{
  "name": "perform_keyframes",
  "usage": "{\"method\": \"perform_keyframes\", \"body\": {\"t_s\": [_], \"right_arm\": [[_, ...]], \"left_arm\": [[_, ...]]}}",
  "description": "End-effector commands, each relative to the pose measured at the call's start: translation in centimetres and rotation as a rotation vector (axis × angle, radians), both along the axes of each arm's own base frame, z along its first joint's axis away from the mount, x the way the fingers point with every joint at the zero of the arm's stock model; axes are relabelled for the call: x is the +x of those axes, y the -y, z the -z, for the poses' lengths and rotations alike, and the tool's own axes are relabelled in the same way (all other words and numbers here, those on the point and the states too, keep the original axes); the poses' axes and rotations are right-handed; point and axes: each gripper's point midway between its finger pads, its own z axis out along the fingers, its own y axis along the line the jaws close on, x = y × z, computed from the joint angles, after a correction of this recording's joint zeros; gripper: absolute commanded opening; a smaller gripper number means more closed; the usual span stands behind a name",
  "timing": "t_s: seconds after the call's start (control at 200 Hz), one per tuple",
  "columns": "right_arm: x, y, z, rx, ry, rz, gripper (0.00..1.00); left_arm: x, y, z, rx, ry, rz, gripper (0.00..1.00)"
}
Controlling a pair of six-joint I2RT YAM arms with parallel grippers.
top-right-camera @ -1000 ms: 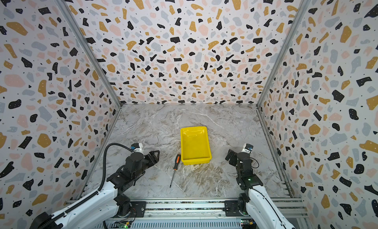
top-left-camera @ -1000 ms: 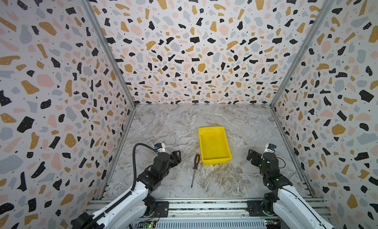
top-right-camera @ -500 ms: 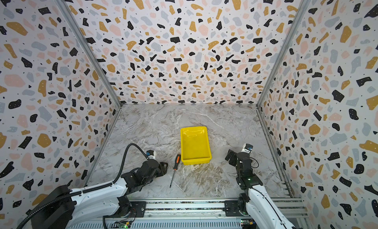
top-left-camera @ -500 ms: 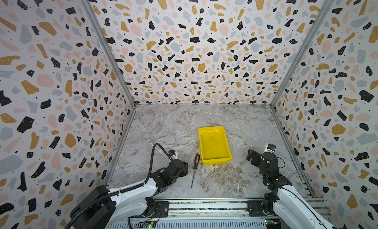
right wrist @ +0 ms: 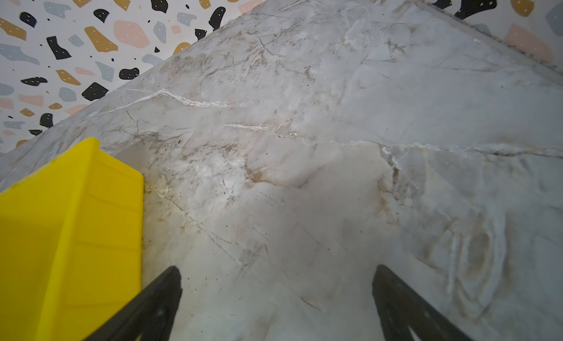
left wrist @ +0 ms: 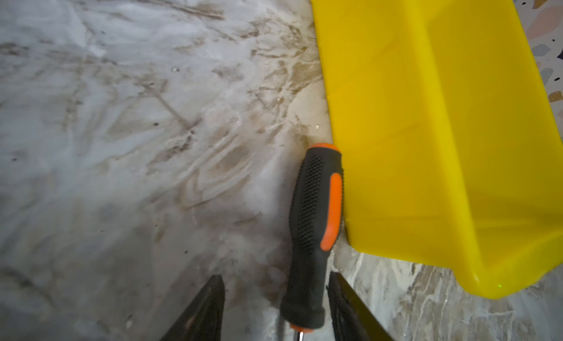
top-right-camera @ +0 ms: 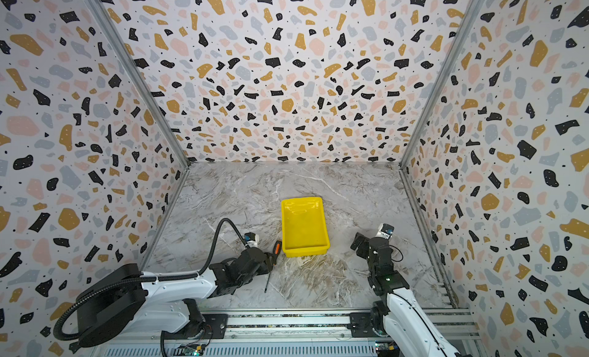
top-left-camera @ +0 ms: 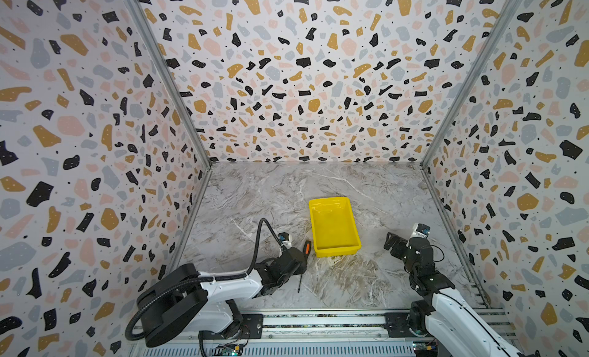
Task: Put the screwdriver in the bin
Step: 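Close the left gripper on the orange-black handle and lift the screwdriver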
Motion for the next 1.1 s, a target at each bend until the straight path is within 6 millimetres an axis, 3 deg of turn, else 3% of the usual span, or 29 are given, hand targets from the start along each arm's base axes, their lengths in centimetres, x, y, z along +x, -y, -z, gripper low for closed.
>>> {"method": "perform_keyframes", "body": {"t_s": [0.0,0.506,0.661,0.821,1.096], "right_arm": [[0.5,-0.3,-1.4,0.018,0.033,0.001,0.99],[0.5,-0.3,-1.3,0.017,0.029,-0.001,0.99],[0.5,-0.3,-1.2,0.016,0.027,-0.002,0.99],[0.6,-0.3,-1.1,0.016,0.025,-0.001,0.99],[0.6,-0.4,-1.2,0.016,0.026,-0.003,0.99]], "left_arm": [[0.5,0.9,-0.7,0.008,0.027,0.001,0.56],[0.3,0.6,3.6,0.161,-0.058,0.003,0.48],[0.4,0.3,4.0,0.186,-0.060,-0.012,0.46],[0.3,-0.3,4.3,0.213,-0.065,-0.027,0.33],[0.7,-1.2,3.2,0.231,-0.038,-0.075,0.22]]}}
